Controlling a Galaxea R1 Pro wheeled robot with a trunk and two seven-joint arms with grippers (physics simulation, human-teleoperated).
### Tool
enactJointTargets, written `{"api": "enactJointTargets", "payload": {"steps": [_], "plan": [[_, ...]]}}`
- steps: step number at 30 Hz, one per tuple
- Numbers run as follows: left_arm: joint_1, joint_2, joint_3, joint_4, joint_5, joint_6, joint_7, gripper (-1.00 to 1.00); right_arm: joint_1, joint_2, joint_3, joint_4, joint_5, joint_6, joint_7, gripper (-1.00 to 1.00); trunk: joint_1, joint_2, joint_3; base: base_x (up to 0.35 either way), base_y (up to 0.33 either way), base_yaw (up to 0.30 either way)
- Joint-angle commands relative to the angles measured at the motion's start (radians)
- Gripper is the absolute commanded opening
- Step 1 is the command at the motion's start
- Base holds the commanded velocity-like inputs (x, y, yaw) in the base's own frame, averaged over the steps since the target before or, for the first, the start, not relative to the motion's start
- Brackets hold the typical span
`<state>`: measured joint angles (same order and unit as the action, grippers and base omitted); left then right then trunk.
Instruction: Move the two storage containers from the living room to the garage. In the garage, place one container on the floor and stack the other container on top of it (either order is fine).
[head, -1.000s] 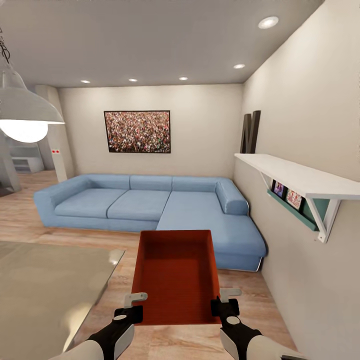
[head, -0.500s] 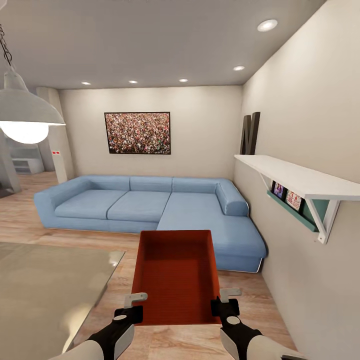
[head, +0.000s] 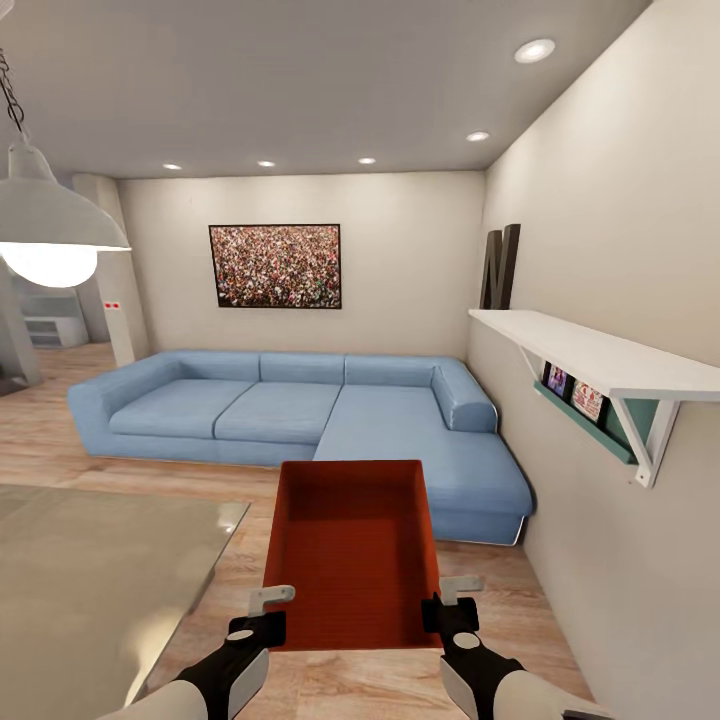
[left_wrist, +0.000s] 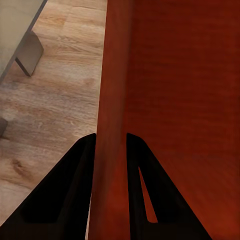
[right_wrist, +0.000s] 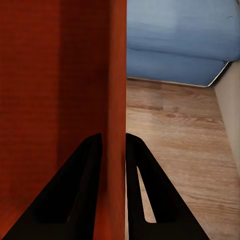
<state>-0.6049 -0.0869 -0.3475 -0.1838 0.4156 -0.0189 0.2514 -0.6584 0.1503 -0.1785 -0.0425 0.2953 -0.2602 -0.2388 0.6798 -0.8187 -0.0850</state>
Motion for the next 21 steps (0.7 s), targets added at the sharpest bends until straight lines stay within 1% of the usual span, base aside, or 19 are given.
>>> {"api": "enactJointTargets", "payload": {"steps": [1, 8, 12, 21], "plan": [[-0.001, 0.001, 0.005, -0.002, 0.0, -0.001, 0.011, -1.0, -0.001, 0.001, -0.034, 0.001, 0.005, -0.004, -0.007, -1.0, 0.0, -0.001, -0.002, 0.0, 0.0, 0.0], [-0.001, 0.001, 0.004, -0.002, 0.0, -0.001, 0.011, -1.0, -0.001, 0.003, -0.033, 0.001, 0.005, -0.005, -0.013, -1.0, 0.0, -0.001, -0.002, 0.0, 0.0, 0.013], [-0.001, 0.001, 0.005, -0.002, 0.0, -0.001, 0.011, -1.0, -0.001, 0.002, -0.033, 0.001, 0.007, -0.005, -0.01, -1.0, 0.0, -0.001, 0.0, 0.0, 0.0, 0.207], [-0.001, 0.001, 0.004, -0.002, 0.0, -0.001, 0.011, -1.0, -0.001, 0.001, -0.033, 0.001, 0.007, -0.005, -0.007, -1.0, 0.0, -0.001, 0.005, 0.0, 0.0, 0.256]]}}
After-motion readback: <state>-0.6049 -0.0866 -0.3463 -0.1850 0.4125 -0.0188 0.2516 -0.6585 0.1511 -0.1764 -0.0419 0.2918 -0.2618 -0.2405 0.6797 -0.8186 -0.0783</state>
